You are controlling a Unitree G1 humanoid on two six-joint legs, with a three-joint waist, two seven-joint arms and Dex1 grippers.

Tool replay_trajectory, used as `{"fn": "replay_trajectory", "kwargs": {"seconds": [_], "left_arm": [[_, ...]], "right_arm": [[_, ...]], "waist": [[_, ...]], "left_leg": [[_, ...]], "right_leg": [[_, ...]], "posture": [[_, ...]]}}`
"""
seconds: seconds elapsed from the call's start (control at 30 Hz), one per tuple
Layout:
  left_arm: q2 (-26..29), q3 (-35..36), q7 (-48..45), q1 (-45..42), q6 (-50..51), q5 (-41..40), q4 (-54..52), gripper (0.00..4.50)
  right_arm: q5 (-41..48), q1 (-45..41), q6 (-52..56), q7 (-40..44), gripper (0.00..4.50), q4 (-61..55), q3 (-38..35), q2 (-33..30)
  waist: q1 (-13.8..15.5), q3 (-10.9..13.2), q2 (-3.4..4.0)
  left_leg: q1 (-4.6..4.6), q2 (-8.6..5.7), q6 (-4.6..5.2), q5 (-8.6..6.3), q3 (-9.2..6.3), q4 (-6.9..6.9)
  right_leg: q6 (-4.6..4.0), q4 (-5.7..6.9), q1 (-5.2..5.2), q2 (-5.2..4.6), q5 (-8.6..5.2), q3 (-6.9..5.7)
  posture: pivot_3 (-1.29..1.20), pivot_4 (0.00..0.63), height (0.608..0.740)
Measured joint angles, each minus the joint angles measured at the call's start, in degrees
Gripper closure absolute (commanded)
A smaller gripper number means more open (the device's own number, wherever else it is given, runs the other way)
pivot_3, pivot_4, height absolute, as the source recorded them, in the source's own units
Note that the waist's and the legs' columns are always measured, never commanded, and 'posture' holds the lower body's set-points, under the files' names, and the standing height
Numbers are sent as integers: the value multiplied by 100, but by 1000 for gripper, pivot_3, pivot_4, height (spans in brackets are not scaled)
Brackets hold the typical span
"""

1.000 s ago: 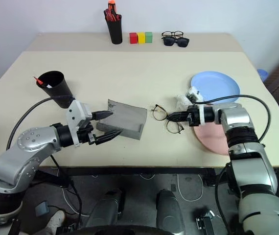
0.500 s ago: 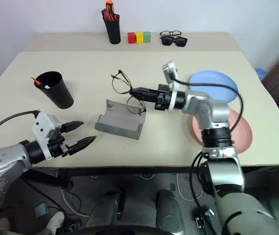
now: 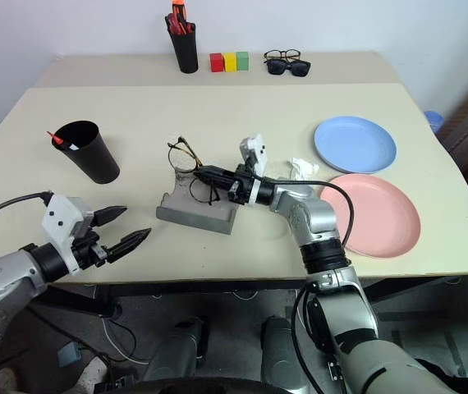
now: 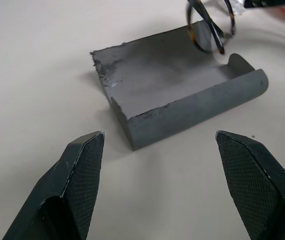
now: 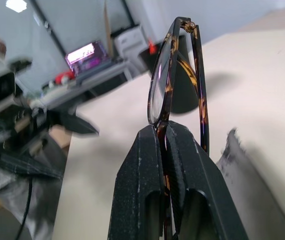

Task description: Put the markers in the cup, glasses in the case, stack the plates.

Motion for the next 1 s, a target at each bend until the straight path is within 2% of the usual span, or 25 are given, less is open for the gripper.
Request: {"fn": "replay_trajectory", "kwargs": {"seconds": [0.1,0.13,0.2,0.37,0.43,0.63,0.73,0.77,0.83,0.97,1.0], "left_arm": [[-2,4,34,-4,-7,1,0,847],[-6,4,54,-13,-7,1,-1,847],[-6,4,94,-22,-7,0,0,847],[-6,9,122,-72,-7,-4,0,847],[-6,11,127,-81,-7,-9,3,847],[-82,11,336,-652,64,-137,165,847],[-123,-58,592,-1488,279,-161,516,847],[-118,-94,665,-1731,377,-172,626,1393],[-74,-313,658,-2168,575,-189,884,2185],[5,-1084,572,-3389,697,52,1685,4239],[-9,-1209,563,-3684,701,143,1905,4239]], "right_arm": [[-211,130,-258,133,4479,37,184,-88],[-280,195,-359,183,4156,62,267,-114],[-431,286,-514,276,3448,93,421,-184],[-664,377,-820,521,929,79,695,-388],[-674,399,-851,522,68,78,700,-440],[-338,396,-552,234,68,-233,176,-607],[84,492,-21,98,68,-866,-291,-1031],[202,552,122,63,0,-1074,-426,-1166],[390,803,351,-30,0,-1448,-663,-1354],[663,1524,795,-344,0,-1960,-1010,-1665],[713,1631,852,-409,0,-2043,-1067,-1717]], "waist": [[-1,0,0],[-1,0,0],[0,0,0],[1,0,0],[1,0,0],[30,0,0],[117,0,-1],[139,-1,-3],[152,-2,-5],[193,0,-6],[184,0,-7]], "left_leg": [[0,0,0,0,0,-1],[0,0,0,0,0,-1],[0,0,0,0,0,-2],[0,0,-1,0,0,-2],[0,0,-1,0,0,-1],[-1,0,0,0,-2,1],[-3,-1,0,0,-3,5],[-3,-1,1,0,-3,5],[-2,-1,1,0,-2,2],[-16,-3,2,1,-2,14],[-18,-4,2,1,-1,17]], "right_leg": [[0,-1,0,0,0,0],[0,-1,0,0,0,0],[0,-2,-1,0,0,1],[0,-2,0,0,0,0],[0,-2,1,-1,0,1],[0,-2,4,-1,0,0],[1,-2,4,-1,0,-2],[2,-3,5,-1,0,-2],[4,-6,6,-1,-2,-2],[8,-8,4,-1,-3,-3],[8,-9,5,-1,-3,-2]], "posture": [[0,150,740],[0,150,740],[0,150,740],[0,150,740],[0,150,740],[0,150,740],[0,150,740],[0,150,740],[0,150,740],[0,150,740],[0,150,740]]}}
